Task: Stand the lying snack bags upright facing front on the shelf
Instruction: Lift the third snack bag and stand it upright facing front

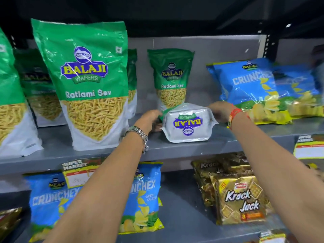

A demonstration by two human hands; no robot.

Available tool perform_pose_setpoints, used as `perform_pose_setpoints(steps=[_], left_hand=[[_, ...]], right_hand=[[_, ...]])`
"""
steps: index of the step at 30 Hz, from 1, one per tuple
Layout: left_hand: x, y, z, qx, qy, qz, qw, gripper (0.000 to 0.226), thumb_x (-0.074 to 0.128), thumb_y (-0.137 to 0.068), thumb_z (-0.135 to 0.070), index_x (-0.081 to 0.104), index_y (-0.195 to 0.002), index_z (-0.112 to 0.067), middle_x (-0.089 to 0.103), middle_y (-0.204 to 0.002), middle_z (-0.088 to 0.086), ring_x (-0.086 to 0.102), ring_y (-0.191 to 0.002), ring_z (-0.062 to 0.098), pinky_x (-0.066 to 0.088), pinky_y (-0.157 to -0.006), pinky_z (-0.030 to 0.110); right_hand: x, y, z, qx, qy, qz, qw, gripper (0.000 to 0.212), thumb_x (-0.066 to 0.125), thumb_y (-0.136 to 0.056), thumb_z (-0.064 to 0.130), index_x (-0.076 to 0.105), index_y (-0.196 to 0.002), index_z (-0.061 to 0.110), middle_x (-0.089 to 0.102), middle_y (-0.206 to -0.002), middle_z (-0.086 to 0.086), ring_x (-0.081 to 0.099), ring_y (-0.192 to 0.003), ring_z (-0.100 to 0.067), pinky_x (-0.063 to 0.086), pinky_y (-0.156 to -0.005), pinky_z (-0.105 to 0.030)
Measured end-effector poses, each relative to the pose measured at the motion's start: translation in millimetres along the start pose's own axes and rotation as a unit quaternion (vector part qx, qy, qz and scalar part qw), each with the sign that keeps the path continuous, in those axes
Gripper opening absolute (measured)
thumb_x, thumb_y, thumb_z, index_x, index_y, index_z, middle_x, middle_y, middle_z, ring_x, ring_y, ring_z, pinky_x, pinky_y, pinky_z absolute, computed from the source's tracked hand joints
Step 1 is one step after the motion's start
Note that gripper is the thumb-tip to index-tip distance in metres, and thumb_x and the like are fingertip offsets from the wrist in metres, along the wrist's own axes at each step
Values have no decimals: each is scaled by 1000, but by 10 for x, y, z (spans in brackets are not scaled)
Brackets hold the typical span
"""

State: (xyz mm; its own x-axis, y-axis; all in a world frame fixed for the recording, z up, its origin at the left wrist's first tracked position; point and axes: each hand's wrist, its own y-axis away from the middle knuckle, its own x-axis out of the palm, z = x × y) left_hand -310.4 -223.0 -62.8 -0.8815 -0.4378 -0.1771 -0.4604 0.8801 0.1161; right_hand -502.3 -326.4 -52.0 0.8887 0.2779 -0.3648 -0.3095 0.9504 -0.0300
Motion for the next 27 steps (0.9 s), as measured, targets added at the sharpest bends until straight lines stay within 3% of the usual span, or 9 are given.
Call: perform_pose_setpoints(steps=[2, 4, 7, 11, 15, 18, 21, 24, 27], left_hand=[[10, -42, 9, -11, -4, 15, 1000, 30, 42, -91, -6, 44, -62, -10, 51, -26, 1, 53, -41, 15, 44, -33, 17], [16, -40, 4, -31, -16, 27, 999, 30, 41, -91, -3, 46, -63, -9, 58, -37, 4, 57, -42, 15, 46, -36, 19], [25, -85, -9, -45, -25, 15, 999, 30, 41, -92, -1, 46, -63, -8, 59, -46, 5, 57, -45, 15, 47, -34, 18], [-15, -119, -28, -62, 95, 31, 993, 24, 41, -94, -1, 51, -72, -5, 62, -62, 7, 60, -56, 17, 55, -76, 33], [-99, -42, -163, -28, 196, 23, 980, 14, 44, -91, 6, 51, -80, 1, 52, -81, 9, 57, -82, 21, 58, -55, 31], [-155, 24, -286, 12, 283, 47, 958, 20, 43, -90, 10, 51, -73, 4, 54, -78, 12, 56, -74, 22, 49, -97, 35], [-144, 89, -421, 79, 283, 25, 956, 14, 48, -88, 11, 56, -81, 3, 55, -76, 8, 56, -75, 17, 41, -106, 37], [-110, 114, -501, 133, 266, -38, 954, 32, 52, -85, 13, 57, -116, 8, 65, -91, 15, 55, -65, 14, 49, -92, 32], [-48, 95, -500, 172, 262, -120, 942, 33, 56, -82, 14, 60, -114, 10, 65, -116, 25, 61, -71, 21, 56, -70, 28]], right_hand=[[16, -1, -22, 31, -24, 38, 999, 16, 41, -93, -1, 55, -85, 4, 46, -75, -25, 52, -53, -19, 48, -67, -26], [27, 3, -31, 38, -59, 53, 996, 29, 41, -93, -5, 60, -76, 10, 46, -71, -28, 54, -57, -22, 50, -83, -32], [-26, -28, -54, 7, -63, 1, 998, 40, 40, -93, -5, 54, -58, 7, 52, -60, -12, 54, -44, -13, 44, -58, -26], [-85, 27, 54, -30, -4, -49, 998, 31, 42, -92, 3, 38, -65, 18, 42, -70, -1, 58, -44, -3, 39, -32, -10], [-96, -6, 277, -45, -69, -70, 994, 26, 53, -87, -2, 42, -67, 11, 54, -44, -5, 48, -25, -3, 45, -36, -18], [-56, 15, 431, -51, -157, -81, 983, 21, 60, -83, -3, 48, -70, 8, 51, -31, -2, 51, -33, -10, 45, -38, -22], [-61, 65, 563, -84, -191, -90, 974, 22, 58, -87, 3, 50, -68, 11, 53, -36, -1, 49, -32, -6, 42, -34, -15], [-42, 88, 651, -93, -203, -90, 971, 11, 53, -91, 7, 55, -81, 12, 58, -57, -4, 50, -47, -10, 44, -36, -16], [-25, 83, 670, -99, -193, -81, 973, 4, 50, -93, 7, 52, -92, 10, 54, -90, -11, 50, -68, -15, 52, -65, -32]])
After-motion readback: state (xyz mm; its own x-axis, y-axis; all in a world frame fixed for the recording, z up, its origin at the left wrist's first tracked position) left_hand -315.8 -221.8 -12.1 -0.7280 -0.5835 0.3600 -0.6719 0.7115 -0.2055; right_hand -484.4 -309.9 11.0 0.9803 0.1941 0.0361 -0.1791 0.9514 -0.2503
